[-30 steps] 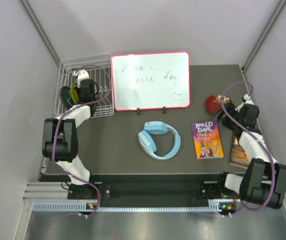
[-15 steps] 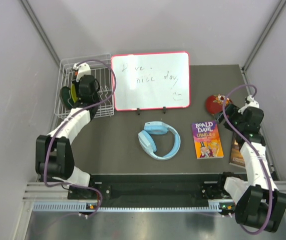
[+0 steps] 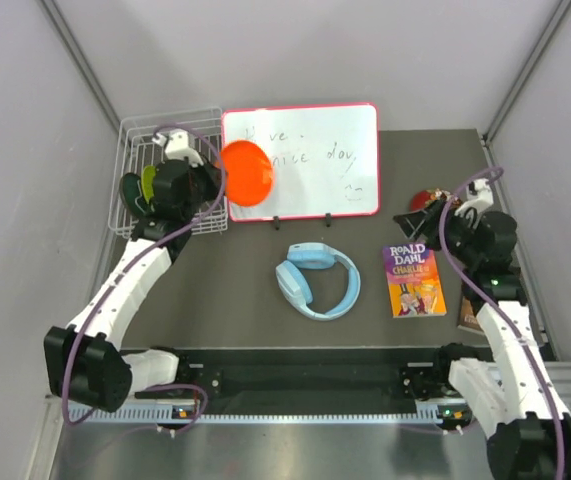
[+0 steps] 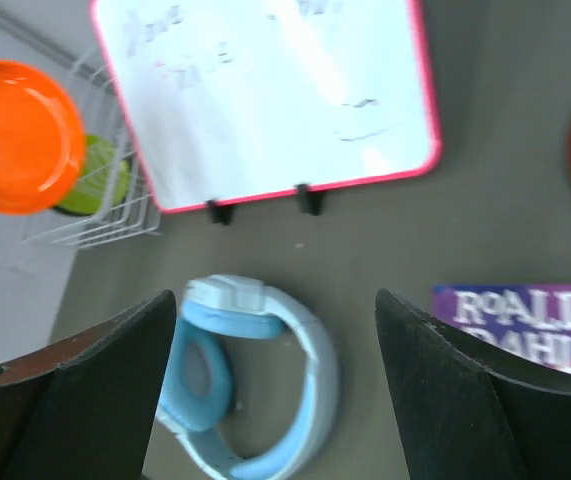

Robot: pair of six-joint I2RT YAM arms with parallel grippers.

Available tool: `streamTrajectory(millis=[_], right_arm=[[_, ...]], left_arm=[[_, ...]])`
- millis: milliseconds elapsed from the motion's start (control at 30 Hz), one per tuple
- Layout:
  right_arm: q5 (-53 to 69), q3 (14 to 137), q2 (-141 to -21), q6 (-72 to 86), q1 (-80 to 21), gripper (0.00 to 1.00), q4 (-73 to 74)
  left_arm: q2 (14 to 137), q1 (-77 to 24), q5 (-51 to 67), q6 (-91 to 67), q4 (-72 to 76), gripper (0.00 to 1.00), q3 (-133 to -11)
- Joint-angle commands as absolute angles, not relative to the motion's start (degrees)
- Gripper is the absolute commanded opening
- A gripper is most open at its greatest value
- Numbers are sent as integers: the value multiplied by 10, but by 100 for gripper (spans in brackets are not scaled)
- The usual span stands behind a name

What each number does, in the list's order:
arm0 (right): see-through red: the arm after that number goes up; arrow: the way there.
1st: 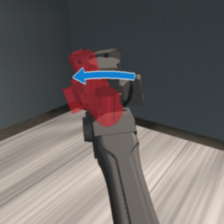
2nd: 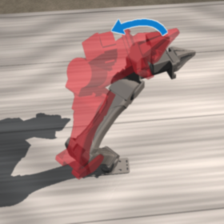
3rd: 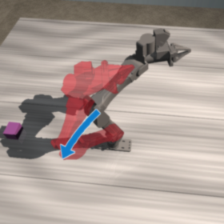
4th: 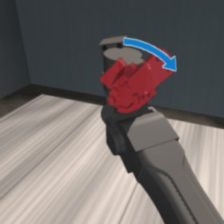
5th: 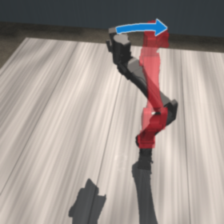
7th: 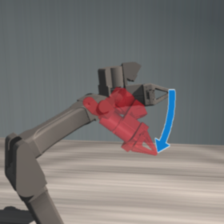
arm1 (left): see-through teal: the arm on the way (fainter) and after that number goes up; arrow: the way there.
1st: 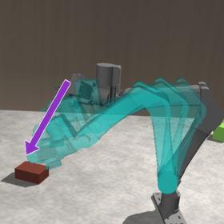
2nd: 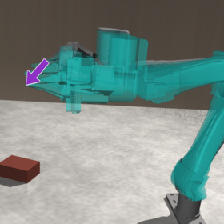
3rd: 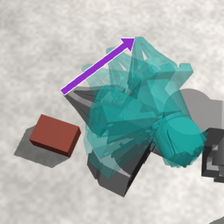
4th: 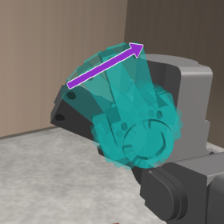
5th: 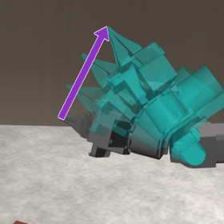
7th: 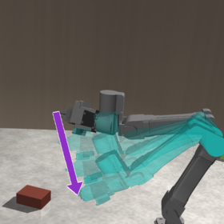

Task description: Unload the plates from the dish rack

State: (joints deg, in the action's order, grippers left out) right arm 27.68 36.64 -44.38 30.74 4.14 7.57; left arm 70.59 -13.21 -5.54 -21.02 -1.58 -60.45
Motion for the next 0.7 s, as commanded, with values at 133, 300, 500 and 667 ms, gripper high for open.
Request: streamTrajectory(millis=[133,300,500,667], right_arm=[[229,371,-528,381,-140,82,-86],[223,388,-611,383,-200,84,-128],[235,408,-689,395,-225,83,-192],[255,434,-741,400,-230,82,-227]], left_arm=[[707,-243,122,-351,59,0,-555],[727,-265,158,-389,113,0,-534],[735,-284,175,-404,134,0,-520],[744,-302,186,-416,159,0,-506]])
